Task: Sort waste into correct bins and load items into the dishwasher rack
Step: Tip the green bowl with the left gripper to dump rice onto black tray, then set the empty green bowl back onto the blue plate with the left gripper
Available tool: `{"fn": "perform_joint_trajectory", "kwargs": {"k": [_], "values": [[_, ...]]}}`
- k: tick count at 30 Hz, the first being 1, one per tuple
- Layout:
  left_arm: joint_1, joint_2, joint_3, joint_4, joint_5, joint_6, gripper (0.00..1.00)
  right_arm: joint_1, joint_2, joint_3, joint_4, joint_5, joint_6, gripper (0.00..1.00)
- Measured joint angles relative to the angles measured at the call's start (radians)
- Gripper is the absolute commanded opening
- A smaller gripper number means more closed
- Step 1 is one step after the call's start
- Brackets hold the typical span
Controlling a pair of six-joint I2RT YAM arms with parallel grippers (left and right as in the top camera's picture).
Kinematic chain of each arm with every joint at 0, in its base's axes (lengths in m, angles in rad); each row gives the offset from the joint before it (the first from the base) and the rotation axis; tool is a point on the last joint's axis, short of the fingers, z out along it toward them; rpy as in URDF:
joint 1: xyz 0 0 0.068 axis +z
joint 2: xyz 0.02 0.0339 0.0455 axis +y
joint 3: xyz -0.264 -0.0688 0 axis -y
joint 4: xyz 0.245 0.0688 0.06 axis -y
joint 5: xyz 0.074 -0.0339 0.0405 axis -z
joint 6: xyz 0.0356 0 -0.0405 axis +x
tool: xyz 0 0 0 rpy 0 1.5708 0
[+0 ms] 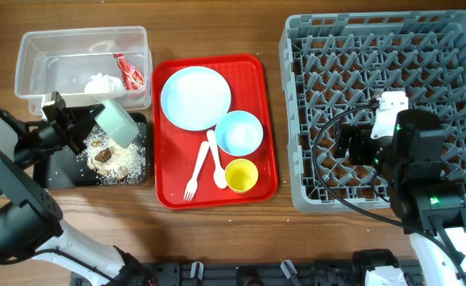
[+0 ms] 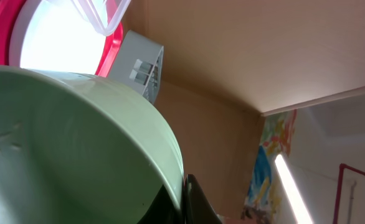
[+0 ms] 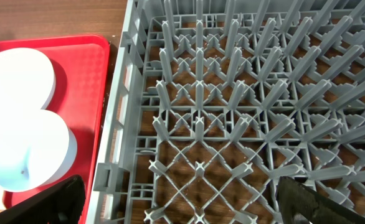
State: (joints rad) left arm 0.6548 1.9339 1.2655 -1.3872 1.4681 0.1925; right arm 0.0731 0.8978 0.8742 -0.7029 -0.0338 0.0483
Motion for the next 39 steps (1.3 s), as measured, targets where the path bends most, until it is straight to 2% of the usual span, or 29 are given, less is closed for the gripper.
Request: {"fn": "perform_joint_trajectory", "kwargs": {"k": [8, 13, 19, 23, 27, 35, 39], "values": [[0.0, 0.0, 0.0, 0.003, 0.048, -0.026, 0.04, 0.0, 0.0, 0.0, 0.0, 0.0, 0.0, 1.0], [-0.001, 0.0, 0.0, 0.004, 0.045, 0.006, 0.04, 0.0, 0.0, 0.0, 0.0, 0.0, 0.0, 1.0], [-0.029, -0.044, 0.018, 0.008, -0.041, 0.035, 0.04, 0.0, 0.0, 0.0, 0.0, 0.0, 0.0, 1.0], [-0.094, -0.088, 0.062, 0.021, -0.143, 0.038, 0.04, 0.0, 0.0, 0.0, 0.0, 0.0, 0.0, 1.0], [-0.238, -0.106, 0.129, 0.09, -0.275, 0.01, 0.04, 0.0, 0.0, 0.0, 0.0, 0.0, 0.0, 1.0], [-0.652, -0.108, 0.166, 0.509, -0.718, -0.261, 0.04, 0.0, 0.0, 0.0, 0.001, 0.0, 0.0, 1.0], [-0.827, -0.108, 0.167, 0.683, -0.952, -0.323, 0.04, 0.0, 0.0, 0.0, 0.0, 0.0, 0.0, 1.0]]}}
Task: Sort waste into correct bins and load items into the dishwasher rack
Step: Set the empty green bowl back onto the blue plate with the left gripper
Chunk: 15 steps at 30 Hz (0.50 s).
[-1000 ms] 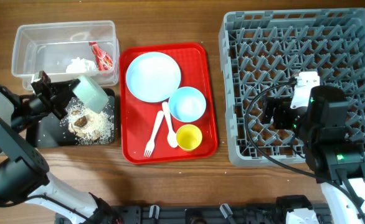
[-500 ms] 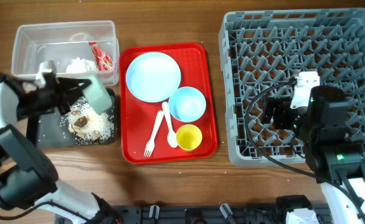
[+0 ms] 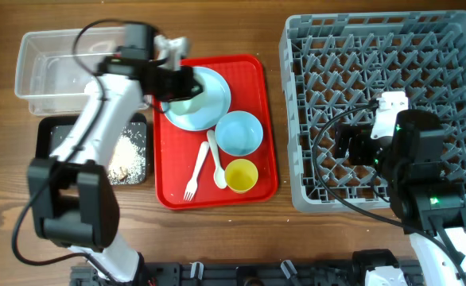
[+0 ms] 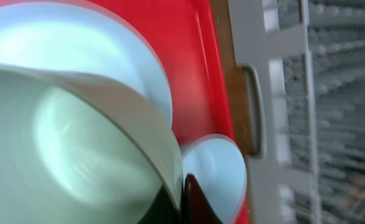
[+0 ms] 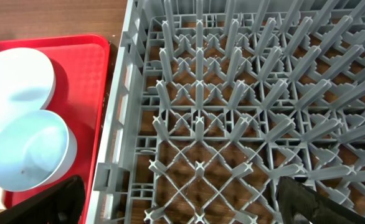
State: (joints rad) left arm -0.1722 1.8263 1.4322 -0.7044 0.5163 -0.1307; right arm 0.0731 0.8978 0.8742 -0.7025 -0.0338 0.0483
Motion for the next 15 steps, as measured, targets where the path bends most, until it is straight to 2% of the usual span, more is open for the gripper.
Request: {"fn": "perform_joint_trajectory", "kwargs": {"k": [5, 8, 9, 11, 13, 15], "values": [[-0.154, 0.021, 0.001, 0.07, -0.278, -0.041, 0.05, 0.0, 0.0, 0.0, 0.0, 0.0, 0.0, 1.0], [-0.174, 0.057, 0.002, 0.07, -0.346, -0.056, 0.1, 0.0, 0.0, 0.0, 0.0, 0.0, 0.0, 1.0], [-0.177, 0.073, 0.002, 0.069, -0.364, -0.061, 0.13, 0.0, 0.0, 0.0, 0.0, 0.0, 0.0, 1.0], [-0.178, 0.1, 0.002, 0.069, -0.391, -0.074, 0.31, 0.0, 0.0, 0.0, 0.0, 0.0, 0.0, 1.0], [-0.178, 0.108, 0.002, 0.069, -0.405, -0.073, 0.4, 0.0, 0.0, 0.0, 0.0, 0.0, 0.0, 1.0], [-0.178, 0.108, 0.002, 0.06, -0.415, -0.085, 0.45, 0.0, 0.0, 0.0, 0.0, 0.0, 0.0, 1.0]]}}
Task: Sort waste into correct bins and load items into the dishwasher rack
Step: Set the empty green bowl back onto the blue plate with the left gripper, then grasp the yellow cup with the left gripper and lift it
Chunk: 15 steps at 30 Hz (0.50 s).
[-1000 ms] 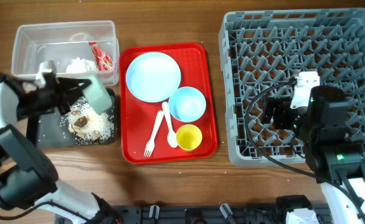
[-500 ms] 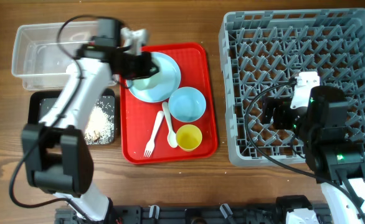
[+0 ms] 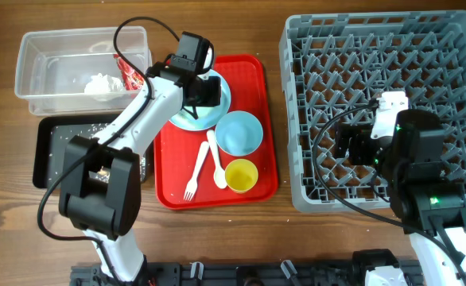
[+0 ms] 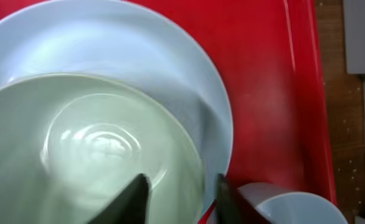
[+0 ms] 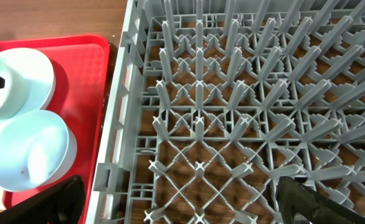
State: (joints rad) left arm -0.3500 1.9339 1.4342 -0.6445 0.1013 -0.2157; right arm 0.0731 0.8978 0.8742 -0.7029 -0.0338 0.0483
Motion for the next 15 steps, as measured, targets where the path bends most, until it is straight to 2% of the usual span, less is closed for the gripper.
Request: {"fn": "perform_joint_trajectory", "kwargs": {"k": [5, 9, 15], "values": [[0.0, -0.013, 0.002, -0.116, 0.039, 0.0, 0.51, 0.0, 0.0, 0.0, 0.0, 0.0, 0.0, 1.0], [-0.002, -0.089, 0.003, -0.243, 0.122, -0.001, 0.54, 0.0, 0.0, 0.0, 0.0, 0.0, 0.0, 1.0], [-0.056, -0.171, 0.016, -0.451, 0.181, -0.002, 0.53, 0.0, 0.0, 0.0, -0.001, 0.0, 0.0, 1.0]]}}
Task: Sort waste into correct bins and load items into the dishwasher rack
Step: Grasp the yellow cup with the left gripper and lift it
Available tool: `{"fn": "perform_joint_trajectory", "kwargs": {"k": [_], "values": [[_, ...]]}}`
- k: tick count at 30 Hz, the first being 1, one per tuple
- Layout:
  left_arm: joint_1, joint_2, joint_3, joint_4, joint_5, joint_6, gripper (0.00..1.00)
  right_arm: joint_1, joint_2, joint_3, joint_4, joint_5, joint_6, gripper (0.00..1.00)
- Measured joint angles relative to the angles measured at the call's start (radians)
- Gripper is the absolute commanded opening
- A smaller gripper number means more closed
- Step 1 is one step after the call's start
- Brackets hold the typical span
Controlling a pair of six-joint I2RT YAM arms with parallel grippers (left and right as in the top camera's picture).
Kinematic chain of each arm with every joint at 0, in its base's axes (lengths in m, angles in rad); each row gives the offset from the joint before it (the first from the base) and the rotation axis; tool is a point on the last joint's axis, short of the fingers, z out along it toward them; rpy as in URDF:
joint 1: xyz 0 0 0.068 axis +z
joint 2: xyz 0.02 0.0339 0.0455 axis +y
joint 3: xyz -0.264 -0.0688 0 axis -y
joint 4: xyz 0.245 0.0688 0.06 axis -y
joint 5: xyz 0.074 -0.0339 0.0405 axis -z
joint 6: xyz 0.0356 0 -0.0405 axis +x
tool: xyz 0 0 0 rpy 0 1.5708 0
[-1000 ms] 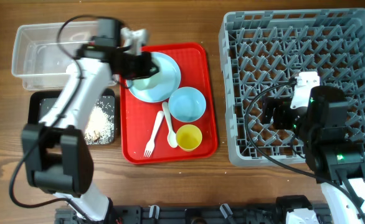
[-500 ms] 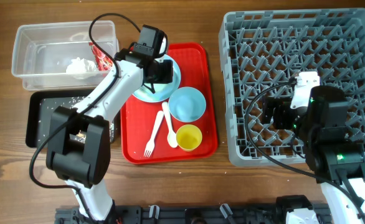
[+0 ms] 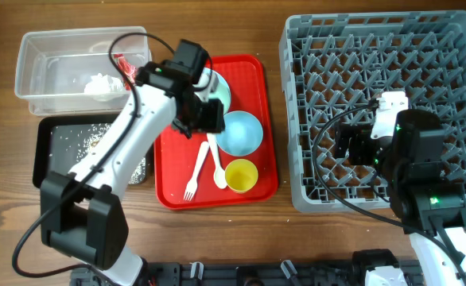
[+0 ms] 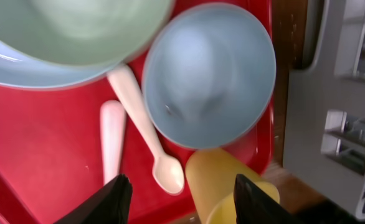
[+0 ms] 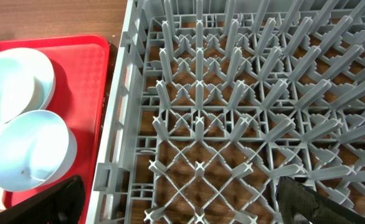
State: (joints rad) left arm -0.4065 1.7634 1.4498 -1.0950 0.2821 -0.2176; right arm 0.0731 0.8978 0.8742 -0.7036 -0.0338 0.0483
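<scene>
A pale green bowl [image 4: 76, 25] rests on the white plate [image 5: 39, 81] at the back of the red tray [image 3: 253, 75]. My left gripper [image 4: 185, 202] hangs open and empty just in front of it, over the blue bowl [image 3: 239, 133], white spoon [image 4: 145, 130], white fork [image 3: 195, 175] and yellow cup [image 4: 226, 186]. In the overhead view the left gripper [image 3: 203, 117] hides part of the plate. My right gripper [image 5: 179, 205] stands open and empty over the left part of the grey dishwasher rack [image 3: 384, 71].
A clear plastic bin [image 3: 66, 63] with a red wrapper and white paper stands at the back left. In front of it lies a black tray [image 3: 58, 151] strewn with food crumbs. The rack's upright prongs fill the right side.
My left gripper has let go of the green bowl, left on the plate, and now hangs open nearer the tray's middle over the blue bowl and spoon. The right arm has not moved.
My left gripper first held the green bowl tilted over the black tray with food scraps. Then it had the bowl above the white plate, then set down on the plate. Now the bowl stays there and the gripper is open and clear of it.
</scene>
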Motion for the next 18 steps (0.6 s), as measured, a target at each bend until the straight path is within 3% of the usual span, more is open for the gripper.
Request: {"fn": "perform_joint_trajectory", "kwargs": {"k": [7, 8, 10, 18], "values": [[-0.119, 0.0, -0.142, 0.042, -0.026, -0.037, 0.47, 0.0, 0.0, 0.0, 0.0, 0.0, 0.0, 1.0], [-0.129, 0.0, -0.166, 0.063, -0.028, -0.047, 0.39, 0.0, 0.0, 0.0, 0.0, 0.0, 0.0, 1.0], [-0.15, 0.001, -0.229, 0.117, -0.047, -0.068, 0.06, 0.0, 0.0, 0.0, 0.0, 0.0, 0.0, 1.0], [-0.159, 0.001, -0.276, 0.137, -0.058, -0.1, 0.04, 0.0, 0.0, 0.0, 0.0, 0.0, 0.0, 1.0]]}}
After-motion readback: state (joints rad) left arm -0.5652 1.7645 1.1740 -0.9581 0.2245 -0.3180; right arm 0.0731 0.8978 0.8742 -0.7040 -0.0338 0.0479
